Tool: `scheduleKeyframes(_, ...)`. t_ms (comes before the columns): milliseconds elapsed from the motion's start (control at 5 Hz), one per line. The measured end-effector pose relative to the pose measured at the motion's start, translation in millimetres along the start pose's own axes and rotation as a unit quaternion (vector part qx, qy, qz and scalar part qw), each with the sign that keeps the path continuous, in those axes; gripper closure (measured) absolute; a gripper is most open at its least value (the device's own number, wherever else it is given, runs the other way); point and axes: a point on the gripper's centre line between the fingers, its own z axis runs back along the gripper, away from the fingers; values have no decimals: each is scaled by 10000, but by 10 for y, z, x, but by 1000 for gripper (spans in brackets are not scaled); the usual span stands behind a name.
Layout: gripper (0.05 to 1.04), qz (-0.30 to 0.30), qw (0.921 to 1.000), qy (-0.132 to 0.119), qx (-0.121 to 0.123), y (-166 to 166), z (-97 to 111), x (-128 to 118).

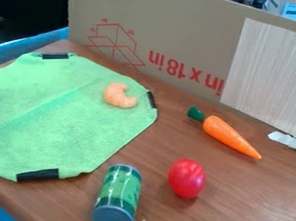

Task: Move something

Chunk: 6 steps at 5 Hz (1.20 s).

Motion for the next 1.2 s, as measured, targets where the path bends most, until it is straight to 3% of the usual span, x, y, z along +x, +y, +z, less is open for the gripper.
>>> scheduleKeyframes(200, 1026, 141, 9998, 70, -134, -189, 238, -25)
scheduleKeyframes(400, 1026, 266, 9990, 197, -316, -583, 395, -65)
scheduleKeyframes(600, 1026, 501, 9979, 330, -258, -974, 496, -71)
scheduleKeyframes(800, 1026, 664, 9976, 189, -80, -1427, 601, -67)
scheduleKeyframes(1200, 1026, 880, 9959, 199, 79, -2057, 607, -27)
